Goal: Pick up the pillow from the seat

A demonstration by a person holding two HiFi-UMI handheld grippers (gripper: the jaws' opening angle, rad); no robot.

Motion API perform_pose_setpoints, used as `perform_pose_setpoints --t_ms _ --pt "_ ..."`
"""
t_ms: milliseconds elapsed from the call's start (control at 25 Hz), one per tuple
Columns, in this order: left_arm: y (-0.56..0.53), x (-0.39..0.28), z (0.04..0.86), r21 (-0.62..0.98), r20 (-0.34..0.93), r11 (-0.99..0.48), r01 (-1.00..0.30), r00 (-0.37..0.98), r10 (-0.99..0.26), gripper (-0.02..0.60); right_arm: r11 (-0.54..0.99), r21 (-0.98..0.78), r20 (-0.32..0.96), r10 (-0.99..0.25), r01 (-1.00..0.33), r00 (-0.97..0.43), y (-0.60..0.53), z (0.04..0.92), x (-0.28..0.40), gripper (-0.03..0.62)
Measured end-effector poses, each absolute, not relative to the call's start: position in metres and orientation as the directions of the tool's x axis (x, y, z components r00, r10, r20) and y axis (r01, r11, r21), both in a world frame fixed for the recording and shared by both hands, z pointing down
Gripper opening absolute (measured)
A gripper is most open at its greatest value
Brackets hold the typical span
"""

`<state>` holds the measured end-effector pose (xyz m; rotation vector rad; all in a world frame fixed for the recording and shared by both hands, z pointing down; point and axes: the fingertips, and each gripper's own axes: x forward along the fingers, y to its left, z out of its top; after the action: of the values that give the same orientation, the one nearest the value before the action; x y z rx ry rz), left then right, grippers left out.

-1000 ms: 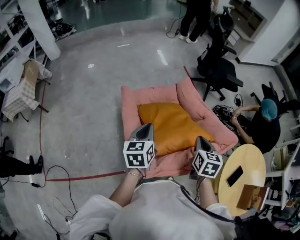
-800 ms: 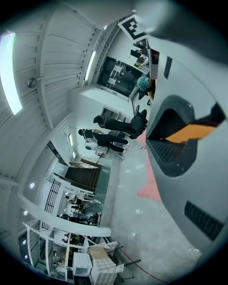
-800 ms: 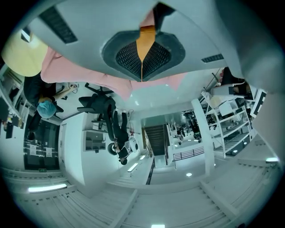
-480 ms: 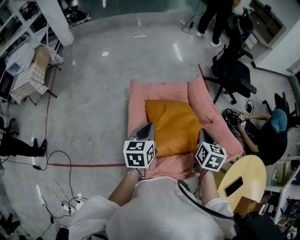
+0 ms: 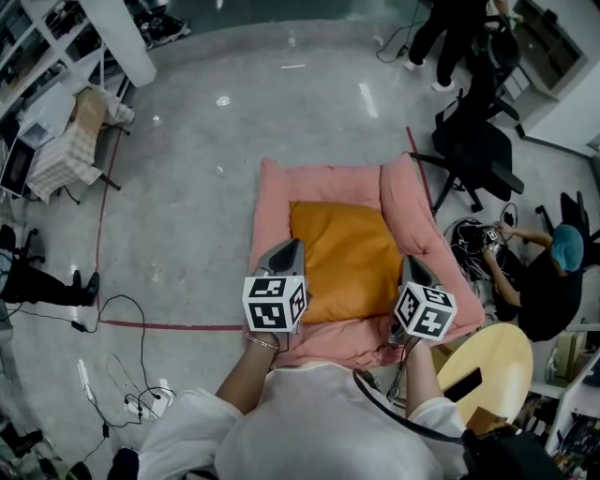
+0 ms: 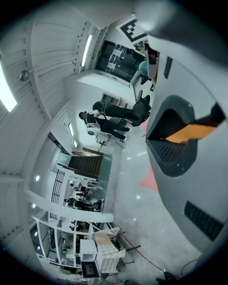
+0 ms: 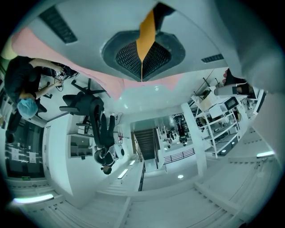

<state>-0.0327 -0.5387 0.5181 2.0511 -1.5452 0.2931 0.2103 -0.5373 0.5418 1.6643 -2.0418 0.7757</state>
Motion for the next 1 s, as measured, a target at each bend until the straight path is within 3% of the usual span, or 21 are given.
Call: perform_pose_setpoints --t_ms 200,520,600,760,880,1000 --pt "-0.564 -0.012 0.515 0.311 0.483 -0.229 -0.922 0.362 -0.797 0.008 0.17 -0.174 0.624 -0.743 -0.97 -0.242 -0.562 0.549 0.225 0.03" --pt "-0.587 0.01 0.562 0.296 0.596 -0.212 -0.931 0.354 -0.721 0.015 0.192 -0.211 0.686 -0.67 -0.958 -0.285 -0.6 0.595 0.241 0.032" --pt "-0.589 0.01 0.579 0.301 0.632 -0.197 -0.933 0.35 -0.691 0.095 0.197 -0.232 0.708 -0.637 -0.953 -0.304 -0.606 0.611 0.241 0.034" --pt "-0.592 0.009 0.613 0.306 0.707 -0.161 -0.938 0.337 -0.622 0.144 0.207 -0.255 0.751 -0.573 -0.945 -0.328 -0.616 0.641 0.24 0.039" --pt "-0.585 0.006 0.639 0.324 0.764 -0.136 -0.936 0.343 -0.546 0.213 0.228 -0.264 0.783 -0.516 -0.937 -0.346 -0.618 0.66 0.237 0.111" --pt "-0.577 -0.001 0.659 0.31 0.808 -0.108 -0.945 0.322 -0.493 0.24 0.257 -0.26 0.811 -0.465 -0.931 -0.355 -0.616 0.678 0.235 0.143"
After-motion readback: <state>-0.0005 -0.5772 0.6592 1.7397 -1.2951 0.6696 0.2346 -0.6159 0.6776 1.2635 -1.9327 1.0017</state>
